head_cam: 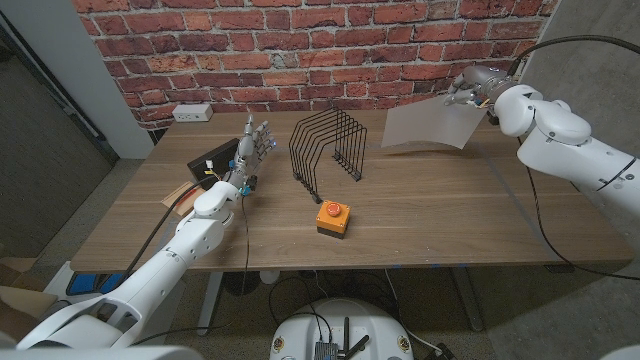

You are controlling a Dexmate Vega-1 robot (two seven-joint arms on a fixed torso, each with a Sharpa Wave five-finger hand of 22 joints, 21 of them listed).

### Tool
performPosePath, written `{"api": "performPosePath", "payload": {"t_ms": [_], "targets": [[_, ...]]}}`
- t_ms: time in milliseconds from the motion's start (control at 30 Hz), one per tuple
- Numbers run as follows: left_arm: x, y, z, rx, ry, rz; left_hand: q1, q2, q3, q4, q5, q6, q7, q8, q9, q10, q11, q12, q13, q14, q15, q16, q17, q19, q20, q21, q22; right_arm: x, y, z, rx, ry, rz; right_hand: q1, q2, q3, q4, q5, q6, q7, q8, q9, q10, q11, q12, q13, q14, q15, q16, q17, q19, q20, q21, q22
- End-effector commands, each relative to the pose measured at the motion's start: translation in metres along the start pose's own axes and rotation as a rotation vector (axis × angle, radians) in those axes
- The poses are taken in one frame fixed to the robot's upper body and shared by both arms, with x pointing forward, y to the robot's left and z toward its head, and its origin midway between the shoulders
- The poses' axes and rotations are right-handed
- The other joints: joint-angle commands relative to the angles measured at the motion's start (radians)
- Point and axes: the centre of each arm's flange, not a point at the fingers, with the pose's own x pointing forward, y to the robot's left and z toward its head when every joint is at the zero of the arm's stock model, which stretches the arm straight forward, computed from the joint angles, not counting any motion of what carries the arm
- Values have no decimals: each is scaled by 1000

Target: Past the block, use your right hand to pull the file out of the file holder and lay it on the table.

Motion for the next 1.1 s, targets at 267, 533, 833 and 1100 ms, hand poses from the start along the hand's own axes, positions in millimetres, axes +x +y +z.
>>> {"api": "performPosePath", "payload": {"t_ms": [267,533,833,1100], "targets": [[0,0,0,0,0,0,-4,11,-4,1,2,0,-5,6,3,0,-5,8,3,9,-2,7,3,8,-2,8,6,12,28,-8,-46,-8,-30,-11,-3,-5,3,1,8,1,-1,2,-2,-1,4,5,-1,-95,2,3,-6,-136,3,3],[0,0,0,0,0,0,-4,11,-4,1,2,-1,-5,6,3,0,-7,7,3,9,-2,6,3,8,-1,8,6,16,44,-7,-66,-22,-39,-15,-4,-5,4,1,9,2,-1,1,-2,0,5,5,-1,-95,2,3,-6,-136,3,3],[0,0,0,0,0,0,-4,11,-4,1,2,0,-5,6,3,0,-5,8,3,9,-1,7,3,8,-1,8,6,19,58,-9,-58,-19,-36,-20,-5,-6,4,1,14,3,-1,1,0,0,5,5,-3,-96,0,1,-6,-136,3,3],[0,-1,0,0,0,0,-4,11,-5,1,2,0,-5,6,3,0,-6,8,3,9,-1,7,3,8,-1,8,6,17,67,-8,-51,-15,-17,-22,-6,-6,4,2,14,1,-1,0,0,0,5,5,-2,-95,0,1,-5,-136,3,3]]}}
